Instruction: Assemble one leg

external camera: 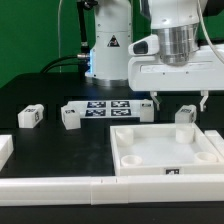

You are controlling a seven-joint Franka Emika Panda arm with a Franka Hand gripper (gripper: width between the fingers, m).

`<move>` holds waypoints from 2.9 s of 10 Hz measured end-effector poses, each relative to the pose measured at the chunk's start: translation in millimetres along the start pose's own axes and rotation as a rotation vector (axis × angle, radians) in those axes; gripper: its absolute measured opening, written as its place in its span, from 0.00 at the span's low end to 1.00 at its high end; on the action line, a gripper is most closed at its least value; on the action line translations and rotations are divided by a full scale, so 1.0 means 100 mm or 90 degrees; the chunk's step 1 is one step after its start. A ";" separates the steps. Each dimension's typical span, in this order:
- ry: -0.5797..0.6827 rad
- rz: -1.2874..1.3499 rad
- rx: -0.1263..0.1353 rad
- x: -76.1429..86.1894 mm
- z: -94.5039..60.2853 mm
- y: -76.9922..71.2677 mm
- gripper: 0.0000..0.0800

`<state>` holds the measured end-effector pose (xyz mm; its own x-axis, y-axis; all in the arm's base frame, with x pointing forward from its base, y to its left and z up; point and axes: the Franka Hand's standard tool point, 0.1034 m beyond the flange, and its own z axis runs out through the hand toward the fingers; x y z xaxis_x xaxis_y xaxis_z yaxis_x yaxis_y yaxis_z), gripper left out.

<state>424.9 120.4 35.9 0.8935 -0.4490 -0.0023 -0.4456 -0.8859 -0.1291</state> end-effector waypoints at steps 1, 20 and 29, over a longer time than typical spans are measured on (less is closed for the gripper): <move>-0.006 -0.002 -0.003 -0.03 0.01 0.02 0.81; -0.515 -0.024 -0.090 -0.51 0.21 0.11 0.81; -0.512 -0.028 -0.091 -0.52 0.22 0.09 0.36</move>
Offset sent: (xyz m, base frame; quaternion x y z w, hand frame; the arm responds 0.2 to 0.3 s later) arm -0.0056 0.0049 -0.0043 -0.0006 0.0028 0.0095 1.0000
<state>375.7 138.4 12.8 0.6537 -0.2404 -0.7176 -0.3631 -0.9316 -0.0187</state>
